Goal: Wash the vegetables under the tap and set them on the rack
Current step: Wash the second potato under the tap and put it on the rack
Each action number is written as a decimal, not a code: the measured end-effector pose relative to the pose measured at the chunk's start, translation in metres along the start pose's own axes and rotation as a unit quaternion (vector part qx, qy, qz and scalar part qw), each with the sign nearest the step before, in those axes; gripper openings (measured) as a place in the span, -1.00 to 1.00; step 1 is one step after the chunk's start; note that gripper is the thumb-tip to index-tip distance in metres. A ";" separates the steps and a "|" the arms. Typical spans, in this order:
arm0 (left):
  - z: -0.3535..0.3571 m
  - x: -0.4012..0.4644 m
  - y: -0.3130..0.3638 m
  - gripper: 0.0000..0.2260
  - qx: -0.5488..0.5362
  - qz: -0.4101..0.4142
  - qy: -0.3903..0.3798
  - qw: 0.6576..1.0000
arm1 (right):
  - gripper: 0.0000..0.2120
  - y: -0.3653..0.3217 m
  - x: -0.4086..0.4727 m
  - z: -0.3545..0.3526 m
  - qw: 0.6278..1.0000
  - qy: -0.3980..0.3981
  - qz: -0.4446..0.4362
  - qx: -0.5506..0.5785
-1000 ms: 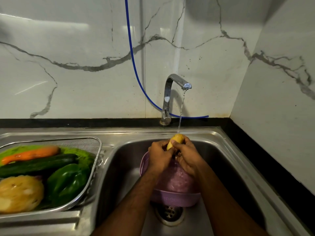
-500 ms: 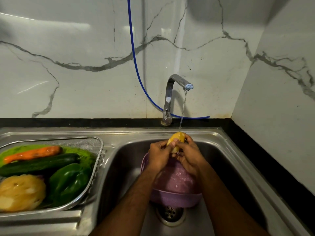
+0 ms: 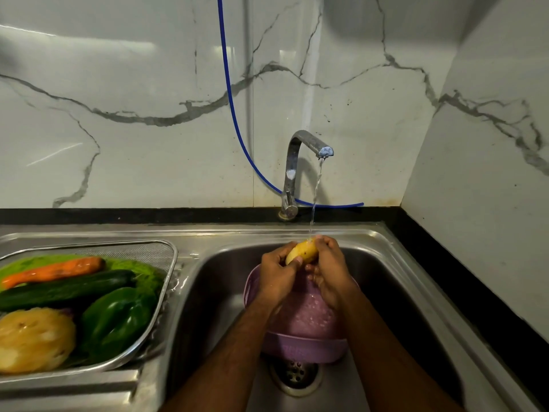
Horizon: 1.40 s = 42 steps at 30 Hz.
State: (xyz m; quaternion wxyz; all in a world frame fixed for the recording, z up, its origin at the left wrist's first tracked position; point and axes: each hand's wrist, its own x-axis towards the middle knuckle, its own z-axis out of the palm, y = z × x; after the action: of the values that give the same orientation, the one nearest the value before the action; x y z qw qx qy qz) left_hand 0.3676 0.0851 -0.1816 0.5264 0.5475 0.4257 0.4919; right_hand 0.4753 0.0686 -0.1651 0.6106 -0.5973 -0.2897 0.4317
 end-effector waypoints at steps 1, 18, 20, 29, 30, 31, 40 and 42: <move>0.000 0.001 0.002 -0.61 -0.012 -0.013 0.013 1.000 | -0.86 0.000 0.001 0.000 1.000 0.000 -0.012 0.009; 0.003 -0.003 0.007 -0.75 -0.241 -0.194 0.023 0.951 | -0.71 -0.006 -0.005 -0.003 0.995 -0.049 -0.035 0.074; 0.002 -0.005 0.012 -0.71 -0.250 -0.208 -0.010 0.946 | -0.63 -0.006 -0.005 -0.006 0.996 -0.045 -0.040 0.067; 0.006 -0.008 0.013 -0.74 -0.262 -0.202 -0.036 0.943 | -0.66 -0.007 -0.006 -0.005 0.990 -0.118 -0.045 -0.070; 0.005 -0.008 0.014 -0.73 -0.274 -0.203 -0.038 0.939 | -0.67 -0.008 -0.006 -0.004 0.989 -0.130 -0.038 -0.057; 0.004 -0.007 0.013 -0.73 -0.281 -0.205 -0.041 0.937 | -0.67 -0.009 -0.006 -0.004 0.989 -0.137 -0.034 -0.054; 0.010 -0.008 0.006 -0.70 -0.194 -0.146 -0.070 0.967 | -0.86 0.005 0.002 -0.002 0.999 -0.008 -0.037 -0.031; 0.012 -0.005 0.001 -0.67 -0.191 -0.152 -0.038 0.969 | -0.86 0.003 0.002 -0.001 1.000 -0.010 -0.021 0.002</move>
State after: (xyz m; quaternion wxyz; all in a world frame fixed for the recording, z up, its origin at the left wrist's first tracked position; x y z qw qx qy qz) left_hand 0.3782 0.0780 -0.1807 0.7054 0.3840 0.3816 0.4576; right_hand 0.4769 0.0697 -0.1685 0.6181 -0.5854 -0.3075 0.4251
